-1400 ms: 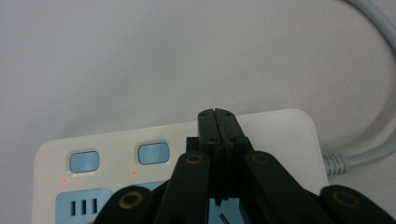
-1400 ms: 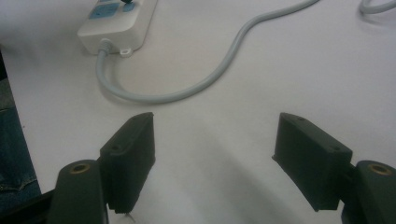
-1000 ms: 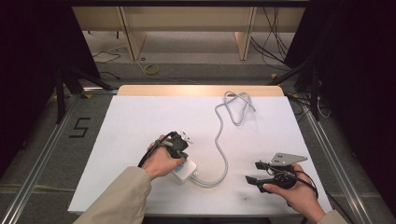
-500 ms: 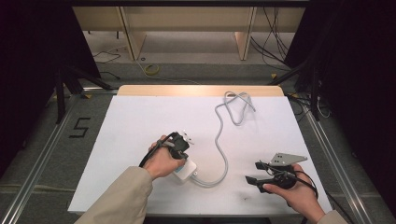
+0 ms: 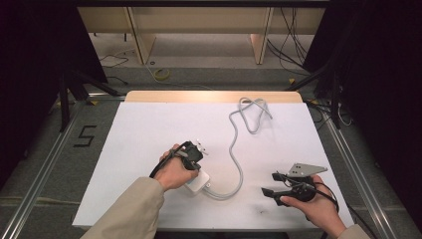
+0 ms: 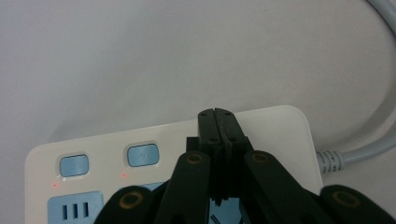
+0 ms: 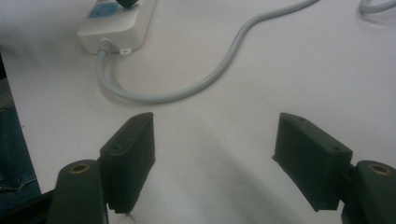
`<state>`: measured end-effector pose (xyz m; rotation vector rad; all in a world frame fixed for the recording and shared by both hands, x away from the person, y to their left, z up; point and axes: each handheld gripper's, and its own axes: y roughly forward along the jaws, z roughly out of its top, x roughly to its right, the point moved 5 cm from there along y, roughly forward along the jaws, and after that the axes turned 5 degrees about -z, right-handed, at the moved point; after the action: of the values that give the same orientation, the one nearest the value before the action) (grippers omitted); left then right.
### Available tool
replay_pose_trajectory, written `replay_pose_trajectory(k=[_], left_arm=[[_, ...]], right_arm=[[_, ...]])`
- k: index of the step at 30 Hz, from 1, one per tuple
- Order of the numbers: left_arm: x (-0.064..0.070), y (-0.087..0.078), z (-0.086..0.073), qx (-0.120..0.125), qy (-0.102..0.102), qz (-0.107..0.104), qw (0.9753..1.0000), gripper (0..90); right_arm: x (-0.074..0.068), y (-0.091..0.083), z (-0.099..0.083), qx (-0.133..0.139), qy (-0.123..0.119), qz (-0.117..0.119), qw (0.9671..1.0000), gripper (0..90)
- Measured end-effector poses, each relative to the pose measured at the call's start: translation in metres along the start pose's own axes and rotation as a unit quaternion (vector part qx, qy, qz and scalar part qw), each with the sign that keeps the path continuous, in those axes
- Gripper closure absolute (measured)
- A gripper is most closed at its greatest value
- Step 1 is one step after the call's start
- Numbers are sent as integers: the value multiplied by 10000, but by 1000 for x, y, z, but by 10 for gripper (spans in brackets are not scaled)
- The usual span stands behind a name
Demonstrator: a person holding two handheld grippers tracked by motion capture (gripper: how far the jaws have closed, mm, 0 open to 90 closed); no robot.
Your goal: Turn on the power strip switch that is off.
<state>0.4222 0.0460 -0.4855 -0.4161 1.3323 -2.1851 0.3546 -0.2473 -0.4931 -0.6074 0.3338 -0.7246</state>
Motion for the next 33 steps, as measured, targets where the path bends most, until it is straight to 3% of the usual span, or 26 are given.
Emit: replay_pose_trajectory(k=[12,27,33], left_arm=[[-3,0,-1,126,-115,-123,9998,900],[-5,-1,0,202,-7,-65,9998,898],[-7,-3,1,329,-72,-110,9994,896]], right_arm=[[1,0,0,-1,-5,15,10000,293],[1,0,0,4,-5,14,10000,293],[1,-1,0,9,2,10,10000,293]])
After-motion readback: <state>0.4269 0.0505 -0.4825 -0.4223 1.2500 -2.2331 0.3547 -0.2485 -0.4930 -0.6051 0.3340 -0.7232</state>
